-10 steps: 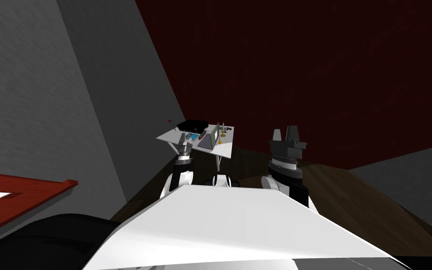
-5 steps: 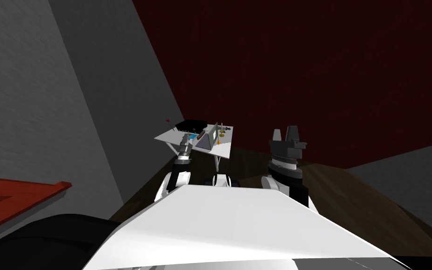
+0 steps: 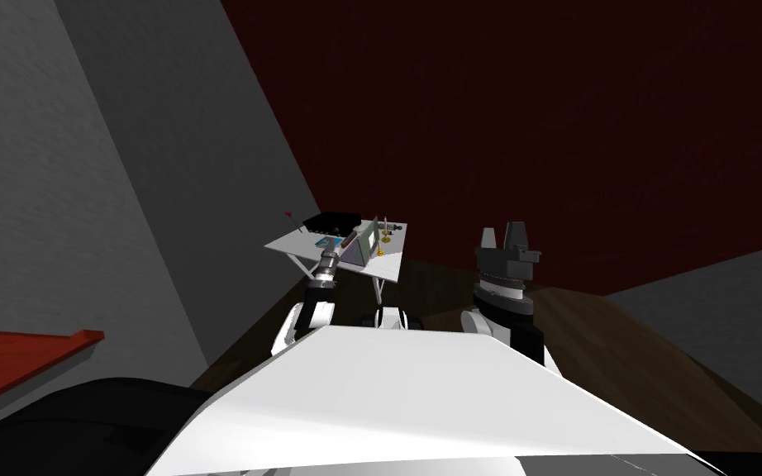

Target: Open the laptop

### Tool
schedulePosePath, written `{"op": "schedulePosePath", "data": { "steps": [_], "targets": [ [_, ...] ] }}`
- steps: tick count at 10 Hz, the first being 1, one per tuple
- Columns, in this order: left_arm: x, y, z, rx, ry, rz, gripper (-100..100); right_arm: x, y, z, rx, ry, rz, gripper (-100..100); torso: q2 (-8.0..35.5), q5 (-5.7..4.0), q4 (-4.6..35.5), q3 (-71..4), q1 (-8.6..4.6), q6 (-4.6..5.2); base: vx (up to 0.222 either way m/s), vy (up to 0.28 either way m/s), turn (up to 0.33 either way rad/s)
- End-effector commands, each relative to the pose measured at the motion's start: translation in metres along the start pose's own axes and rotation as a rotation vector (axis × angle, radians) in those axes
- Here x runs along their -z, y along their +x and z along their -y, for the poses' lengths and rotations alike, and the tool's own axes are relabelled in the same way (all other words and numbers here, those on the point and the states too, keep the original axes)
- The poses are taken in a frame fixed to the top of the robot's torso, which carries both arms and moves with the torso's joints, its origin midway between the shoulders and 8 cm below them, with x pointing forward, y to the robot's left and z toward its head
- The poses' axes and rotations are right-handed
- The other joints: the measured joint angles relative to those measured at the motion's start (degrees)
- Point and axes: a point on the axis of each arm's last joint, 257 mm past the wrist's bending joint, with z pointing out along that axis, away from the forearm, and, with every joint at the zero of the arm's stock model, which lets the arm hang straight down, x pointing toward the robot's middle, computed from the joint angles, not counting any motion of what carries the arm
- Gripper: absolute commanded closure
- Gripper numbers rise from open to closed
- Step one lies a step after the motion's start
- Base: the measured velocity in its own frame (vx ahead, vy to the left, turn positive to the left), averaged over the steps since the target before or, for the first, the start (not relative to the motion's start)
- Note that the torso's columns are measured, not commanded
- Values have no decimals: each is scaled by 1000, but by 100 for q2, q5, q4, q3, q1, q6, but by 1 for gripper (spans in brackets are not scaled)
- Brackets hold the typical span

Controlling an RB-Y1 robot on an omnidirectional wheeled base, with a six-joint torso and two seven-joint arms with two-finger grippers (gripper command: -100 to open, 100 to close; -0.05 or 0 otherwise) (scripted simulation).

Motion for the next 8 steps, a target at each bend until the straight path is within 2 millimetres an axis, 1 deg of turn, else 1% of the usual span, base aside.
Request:
{"op": "schedulePosePath", "data": {
  "steps": [1,5,8],
  "targets": [
    [-1,-3,-16,-27,-56,12,-100,0,0,0,0,0,0,0,1,0,0,1,1,0,25,-64,-27],
    [0,-7,-44,-81,-152,24,-100,0,0,0,0,0,0,0,-9,-3,-3,-5,-9,0,35,-78,-28],
    [1,-11,-60,-129,-204,16,-100,0,0,0,0,0,0,0,2,0,1,1,-1,0,23,-64,-22]
  ]
}}
